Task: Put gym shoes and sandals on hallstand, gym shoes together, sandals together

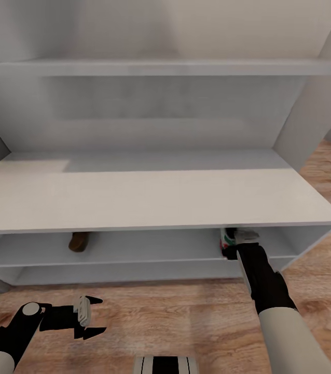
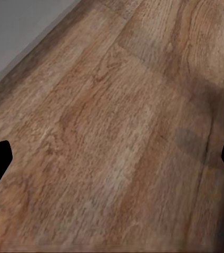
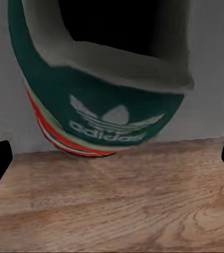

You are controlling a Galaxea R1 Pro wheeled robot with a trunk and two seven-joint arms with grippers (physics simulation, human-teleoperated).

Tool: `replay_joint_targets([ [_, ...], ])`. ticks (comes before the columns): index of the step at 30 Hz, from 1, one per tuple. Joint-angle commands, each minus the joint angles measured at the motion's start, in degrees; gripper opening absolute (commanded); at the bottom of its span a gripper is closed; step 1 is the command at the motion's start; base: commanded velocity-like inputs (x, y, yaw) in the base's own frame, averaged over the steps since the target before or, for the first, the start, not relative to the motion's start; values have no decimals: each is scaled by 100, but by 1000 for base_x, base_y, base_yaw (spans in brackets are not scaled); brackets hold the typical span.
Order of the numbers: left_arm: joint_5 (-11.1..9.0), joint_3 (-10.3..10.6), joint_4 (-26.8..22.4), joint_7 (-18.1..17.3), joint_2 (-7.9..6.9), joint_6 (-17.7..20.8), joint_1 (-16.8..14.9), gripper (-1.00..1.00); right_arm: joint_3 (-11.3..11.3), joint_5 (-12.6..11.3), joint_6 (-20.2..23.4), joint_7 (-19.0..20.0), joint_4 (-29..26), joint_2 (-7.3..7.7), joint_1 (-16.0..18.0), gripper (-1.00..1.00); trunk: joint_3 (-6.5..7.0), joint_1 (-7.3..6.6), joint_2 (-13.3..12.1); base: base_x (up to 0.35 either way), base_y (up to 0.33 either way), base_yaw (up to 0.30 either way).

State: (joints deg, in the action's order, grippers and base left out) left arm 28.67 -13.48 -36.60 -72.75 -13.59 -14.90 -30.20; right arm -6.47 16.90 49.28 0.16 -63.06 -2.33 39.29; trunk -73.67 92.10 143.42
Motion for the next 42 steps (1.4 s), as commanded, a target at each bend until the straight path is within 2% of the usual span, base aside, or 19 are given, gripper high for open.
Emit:
replay_joint_targets([
  [1,43,-28,-5,-20,6,-39,-3,100,-9,6,21,0,-5,-2,5,100,-4,-4,2,-316,0,0],
  [22,42,-32,-5,-20,6,-39,-3,100,24,12,13,2,-33,-4,2,100,-4,-4,2,-329,0,0],
  [35,42,-32,-5,-20,6,-39,-3,100,24,-4,-148,17,-29,-13,-61,100,-4,-4,2,-23,0,0],
  [36,42,-32,-4,-12,6,-39,-3,100,23,-236,-211,14,-46,-13,-93,100,-4,-4,2,0,0,0],
  [41,42,-32,-5,-11,6,-39,-3,100,23,-525,-618,11,-47,-13,-97,100,-4,-4,2,0,0,0],
  [42,39,-32,-5,-11,6,-39,-3,100,23,-733,-1630,6,-10,-14,-97,100,-4,-4,2,0,0,0],
])
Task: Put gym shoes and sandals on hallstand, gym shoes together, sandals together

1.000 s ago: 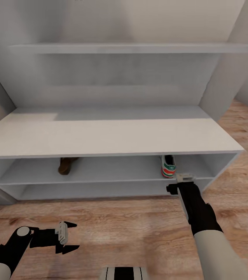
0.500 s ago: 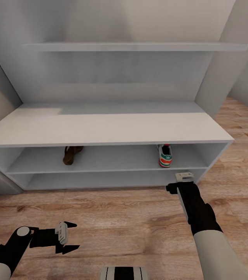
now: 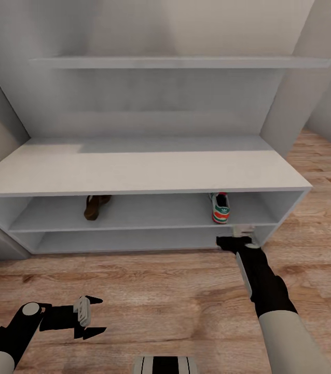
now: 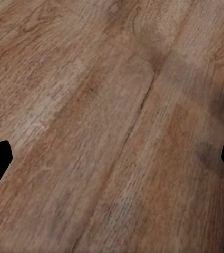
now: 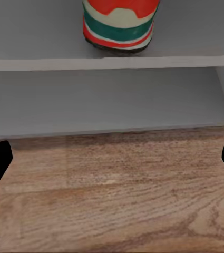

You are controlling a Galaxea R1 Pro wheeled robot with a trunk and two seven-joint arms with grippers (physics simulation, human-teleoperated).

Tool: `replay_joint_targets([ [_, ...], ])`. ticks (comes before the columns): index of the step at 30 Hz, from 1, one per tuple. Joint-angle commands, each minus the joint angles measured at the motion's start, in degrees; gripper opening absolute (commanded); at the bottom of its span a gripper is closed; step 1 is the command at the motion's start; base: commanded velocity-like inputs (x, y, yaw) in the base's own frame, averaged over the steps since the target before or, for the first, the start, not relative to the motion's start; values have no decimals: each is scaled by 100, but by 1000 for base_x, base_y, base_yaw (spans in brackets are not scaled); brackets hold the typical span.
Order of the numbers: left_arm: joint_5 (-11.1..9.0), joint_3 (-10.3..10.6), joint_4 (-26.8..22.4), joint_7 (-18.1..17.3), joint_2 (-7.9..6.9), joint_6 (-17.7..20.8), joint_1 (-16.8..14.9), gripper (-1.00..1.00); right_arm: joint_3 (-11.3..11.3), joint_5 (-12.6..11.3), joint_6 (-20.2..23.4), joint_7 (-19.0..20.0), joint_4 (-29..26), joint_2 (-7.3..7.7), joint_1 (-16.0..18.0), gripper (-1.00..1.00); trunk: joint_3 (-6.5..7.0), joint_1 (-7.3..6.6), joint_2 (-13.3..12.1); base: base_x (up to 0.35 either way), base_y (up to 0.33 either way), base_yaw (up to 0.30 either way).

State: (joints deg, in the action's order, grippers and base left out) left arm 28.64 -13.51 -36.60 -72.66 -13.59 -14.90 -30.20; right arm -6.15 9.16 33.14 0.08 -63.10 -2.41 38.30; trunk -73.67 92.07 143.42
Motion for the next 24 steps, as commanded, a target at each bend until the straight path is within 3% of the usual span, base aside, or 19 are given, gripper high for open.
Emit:
replay_joint_targets([
  [1,41,-29,-5,-20,5,-39,-3,100,-9,14,-135,12,-3,-5,0,100,-4,-1,2,0,0,0],
  [5,38,-29,-5,-13,5,-34,-3,100,-9,-38,-457,10,11,-5,-8,100,-4,-1,2,0,0,0],
  [11,37,-33,-5,-11,5,-31,-3,100,-16,-171,-757,-6,150,-5,-57,100,129,-16,-6,0,0,0],
  [18,37,-30,-5,-11,5,-30,-3,100,-22,-467,-843,-3,1081,-5,-83,100,284,-34,-16,0,0,0],
  [24,37,-31,-5,-11,5,-30,-3,100,-23,-511,-1987,-18,2336,-5,-86,100,400,-127,-179,0,0,0],
])
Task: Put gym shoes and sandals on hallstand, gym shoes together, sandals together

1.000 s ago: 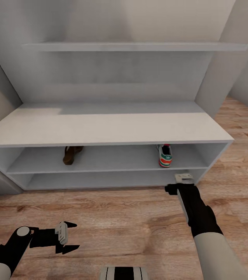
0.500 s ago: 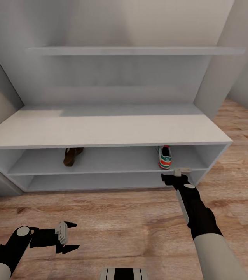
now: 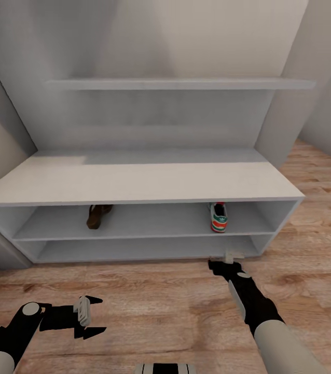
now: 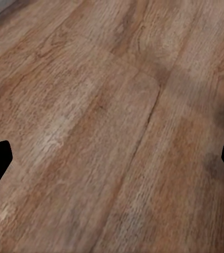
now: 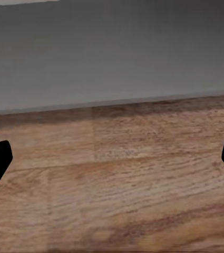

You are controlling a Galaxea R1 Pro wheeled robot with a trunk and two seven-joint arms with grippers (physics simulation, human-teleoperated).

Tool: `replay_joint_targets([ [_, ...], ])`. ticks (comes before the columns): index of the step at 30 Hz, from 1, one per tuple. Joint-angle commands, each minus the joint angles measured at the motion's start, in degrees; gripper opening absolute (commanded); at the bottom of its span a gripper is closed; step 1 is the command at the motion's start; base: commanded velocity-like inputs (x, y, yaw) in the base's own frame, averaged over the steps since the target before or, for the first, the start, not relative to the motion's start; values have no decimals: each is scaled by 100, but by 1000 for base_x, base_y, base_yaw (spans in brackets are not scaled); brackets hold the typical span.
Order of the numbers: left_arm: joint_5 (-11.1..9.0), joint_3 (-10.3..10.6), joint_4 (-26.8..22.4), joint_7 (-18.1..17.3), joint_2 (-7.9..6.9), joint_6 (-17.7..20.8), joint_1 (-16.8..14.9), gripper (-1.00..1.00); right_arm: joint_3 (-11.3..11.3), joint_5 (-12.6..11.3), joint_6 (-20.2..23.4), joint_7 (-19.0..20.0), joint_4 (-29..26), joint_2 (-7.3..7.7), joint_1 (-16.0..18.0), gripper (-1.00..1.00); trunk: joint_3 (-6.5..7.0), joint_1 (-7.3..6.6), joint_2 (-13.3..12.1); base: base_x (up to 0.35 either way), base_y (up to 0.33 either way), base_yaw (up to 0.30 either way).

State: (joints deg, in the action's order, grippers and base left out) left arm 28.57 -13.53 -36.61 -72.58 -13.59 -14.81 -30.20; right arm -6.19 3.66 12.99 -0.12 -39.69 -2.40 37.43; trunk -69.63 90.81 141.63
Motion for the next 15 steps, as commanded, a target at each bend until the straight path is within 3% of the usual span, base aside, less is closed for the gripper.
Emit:
replay_joint_targets([
  [1,43,-30,-4,-20,6,-40,-3,100,-18,38,-101,-1,138,-6,2,100,14,-24,-40,0,0,0],
  [4,43,-28,-4,-20,6,-40,-3,100,-17,38,-594,-10,822,-6,1,100,68,-90,-160,0,0,0],
  [15,43,-27,-4,-20,21,-40,-3,100,-22,38,-1221,-15,2610,-6,1,100,265,-331,-601,0,0,0],
])
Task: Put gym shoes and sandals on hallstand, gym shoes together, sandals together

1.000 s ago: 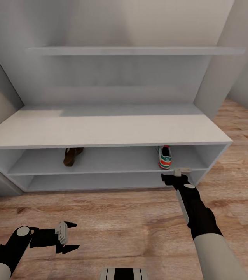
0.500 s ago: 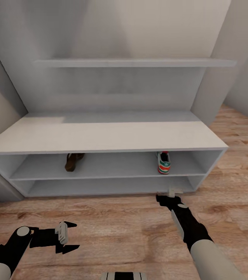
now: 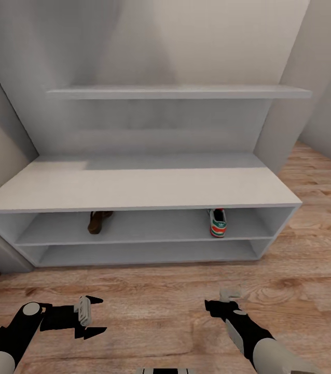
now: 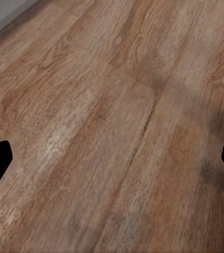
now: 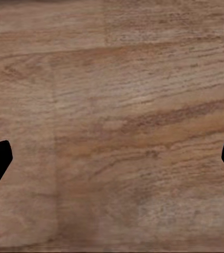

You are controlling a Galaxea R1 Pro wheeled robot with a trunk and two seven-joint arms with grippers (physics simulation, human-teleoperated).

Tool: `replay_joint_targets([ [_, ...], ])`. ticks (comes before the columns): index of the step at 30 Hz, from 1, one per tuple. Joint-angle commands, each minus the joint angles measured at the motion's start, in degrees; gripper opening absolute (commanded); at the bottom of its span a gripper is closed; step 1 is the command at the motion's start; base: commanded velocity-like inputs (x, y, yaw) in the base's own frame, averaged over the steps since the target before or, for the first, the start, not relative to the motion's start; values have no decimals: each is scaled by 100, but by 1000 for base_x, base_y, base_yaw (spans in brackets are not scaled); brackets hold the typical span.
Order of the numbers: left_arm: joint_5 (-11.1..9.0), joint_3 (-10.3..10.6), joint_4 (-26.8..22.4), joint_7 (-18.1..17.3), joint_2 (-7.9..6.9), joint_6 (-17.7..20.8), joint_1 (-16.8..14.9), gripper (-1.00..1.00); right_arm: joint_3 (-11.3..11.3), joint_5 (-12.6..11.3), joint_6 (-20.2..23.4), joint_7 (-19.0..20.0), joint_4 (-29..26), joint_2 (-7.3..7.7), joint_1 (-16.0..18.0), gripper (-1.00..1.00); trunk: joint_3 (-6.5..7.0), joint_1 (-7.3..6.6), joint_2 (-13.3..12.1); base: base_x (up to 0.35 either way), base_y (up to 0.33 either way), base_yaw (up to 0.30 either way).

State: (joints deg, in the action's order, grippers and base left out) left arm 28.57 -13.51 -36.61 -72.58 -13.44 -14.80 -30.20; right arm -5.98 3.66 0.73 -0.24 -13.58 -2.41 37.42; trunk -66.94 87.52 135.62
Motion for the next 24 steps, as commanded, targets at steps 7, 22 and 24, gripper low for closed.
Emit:
replay_joint_targets([
  [7,44,-29,-4,-19,8,-40,-3,100,-51,31,-804,-4,774,0,2,100,145,-155,-281,0,0,-18],
  [22,6,-56,-4,-7,13,-33,-3,100,-68,-10,-1205,-20,900,45,2,100,206,-177,-321,0,0,-27],
  [24,-25,-72,-4,3,86,-30,-3,100,-69,-76,-1206,-20,901,47,2,100,223,-177,-321,0,0,-115],
])
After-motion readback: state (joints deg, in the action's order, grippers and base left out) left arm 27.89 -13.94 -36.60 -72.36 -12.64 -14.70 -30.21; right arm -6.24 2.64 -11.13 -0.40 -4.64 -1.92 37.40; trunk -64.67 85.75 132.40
